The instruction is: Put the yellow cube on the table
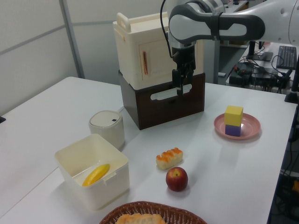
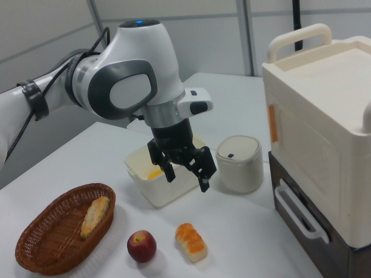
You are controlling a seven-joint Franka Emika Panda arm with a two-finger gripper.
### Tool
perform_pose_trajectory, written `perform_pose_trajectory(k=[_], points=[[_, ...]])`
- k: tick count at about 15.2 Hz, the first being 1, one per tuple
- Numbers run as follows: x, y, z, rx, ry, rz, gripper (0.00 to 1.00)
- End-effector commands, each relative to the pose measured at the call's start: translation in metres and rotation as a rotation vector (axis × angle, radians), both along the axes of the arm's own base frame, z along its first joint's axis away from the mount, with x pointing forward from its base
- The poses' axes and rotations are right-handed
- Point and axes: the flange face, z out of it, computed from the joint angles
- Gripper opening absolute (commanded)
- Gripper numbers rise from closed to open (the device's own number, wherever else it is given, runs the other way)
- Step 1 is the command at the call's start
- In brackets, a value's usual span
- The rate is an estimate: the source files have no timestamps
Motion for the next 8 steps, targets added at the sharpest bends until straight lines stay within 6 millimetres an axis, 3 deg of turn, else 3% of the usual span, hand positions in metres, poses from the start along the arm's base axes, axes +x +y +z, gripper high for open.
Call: perform_pose_trajectory(k=[1,8], points=[[-0.0129,0.001,0.0054,0.02,0.035,-0.02,1.0],[-0.0146,0.0,-0.0018,0.025,0.071,-0.01,1.0]])
